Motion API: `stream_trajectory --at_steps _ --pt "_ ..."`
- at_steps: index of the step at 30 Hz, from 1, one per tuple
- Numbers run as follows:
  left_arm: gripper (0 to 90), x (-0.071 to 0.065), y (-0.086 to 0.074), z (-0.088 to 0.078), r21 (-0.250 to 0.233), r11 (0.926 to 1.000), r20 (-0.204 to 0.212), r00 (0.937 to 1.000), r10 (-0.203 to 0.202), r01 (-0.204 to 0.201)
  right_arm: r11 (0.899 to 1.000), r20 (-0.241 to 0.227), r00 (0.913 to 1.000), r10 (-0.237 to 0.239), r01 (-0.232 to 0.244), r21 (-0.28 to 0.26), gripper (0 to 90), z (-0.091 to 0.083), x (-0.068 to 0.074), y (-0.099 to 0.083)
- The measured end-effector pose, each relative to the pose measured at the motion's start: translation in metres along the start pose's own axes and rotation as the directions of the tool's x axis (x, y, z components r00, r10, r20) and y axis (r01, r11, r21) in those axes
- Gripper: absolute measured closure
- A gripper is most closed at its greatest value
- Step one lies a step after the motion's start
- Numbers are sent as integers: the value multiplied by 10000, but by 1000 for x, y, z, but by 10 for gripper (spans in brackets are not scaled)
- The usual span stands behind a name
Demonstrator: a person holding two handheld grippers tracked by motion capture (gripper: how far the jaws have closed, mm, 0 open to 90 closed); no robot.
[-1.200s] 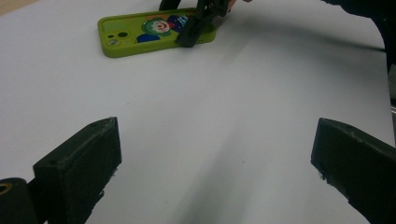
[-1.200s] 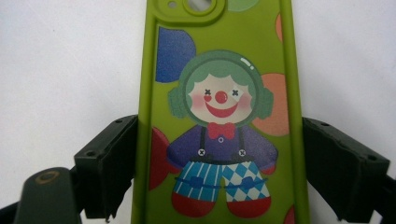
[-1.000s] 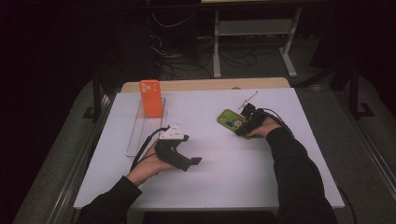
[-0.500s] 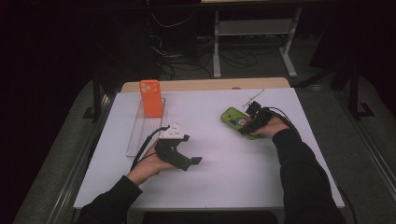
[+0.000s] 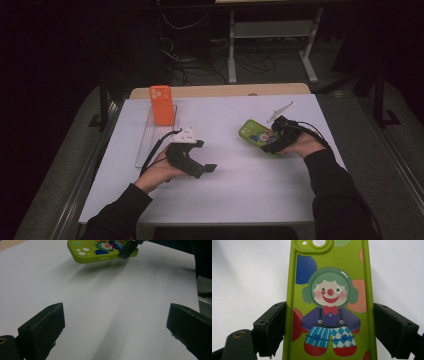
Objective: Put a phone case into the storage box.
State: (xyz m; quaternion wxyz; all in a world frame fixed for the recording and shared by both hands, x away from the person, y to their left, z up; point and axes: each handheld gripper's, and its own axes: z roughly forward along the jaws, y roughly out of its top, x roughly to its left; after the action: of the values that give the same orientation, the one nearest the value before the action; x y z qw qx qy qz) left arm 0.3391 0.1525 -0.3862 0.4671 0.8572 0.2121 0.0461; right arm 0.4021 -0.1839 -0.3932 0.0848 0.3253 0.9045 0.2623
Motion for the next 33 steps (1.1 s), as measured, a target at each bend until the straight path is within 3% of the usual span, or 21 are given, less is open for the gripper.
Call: stream_trajectory --at_steps 7,10,16,23,27,33 --pt "12 0 13 4 116 9993 348 9988 343 -348 9987 -199 9985 -508 508 20 156 -3 16 -9" --pt "12 0 20 6 134 9985 547 9971 523 -531 9951 -169 9950 -984 984 38 155 -3 21 -11" --pt "14 -1 26 14 314 9926 959 9889 1135 -1170 9875 -557 9859 -1578 1575 -91 155 -6 34 -10" --pt "14 -4 27 17 411 9836 1385 9759 1685 -1757 9670 -1084 9611 -2540 2501 -482 155 -10 54 -2" --pt "14 -7 26 17 459 9823 1402 9748 1735 -1815 9536 -1379 9438 -3005 2944 -626 155 -12 64 2" --pt "14 -6 26 13 447 9763 1516 9674 2031 -2119 9356 -1759 9189 -3530 3463 -687 155 -9 77 6"
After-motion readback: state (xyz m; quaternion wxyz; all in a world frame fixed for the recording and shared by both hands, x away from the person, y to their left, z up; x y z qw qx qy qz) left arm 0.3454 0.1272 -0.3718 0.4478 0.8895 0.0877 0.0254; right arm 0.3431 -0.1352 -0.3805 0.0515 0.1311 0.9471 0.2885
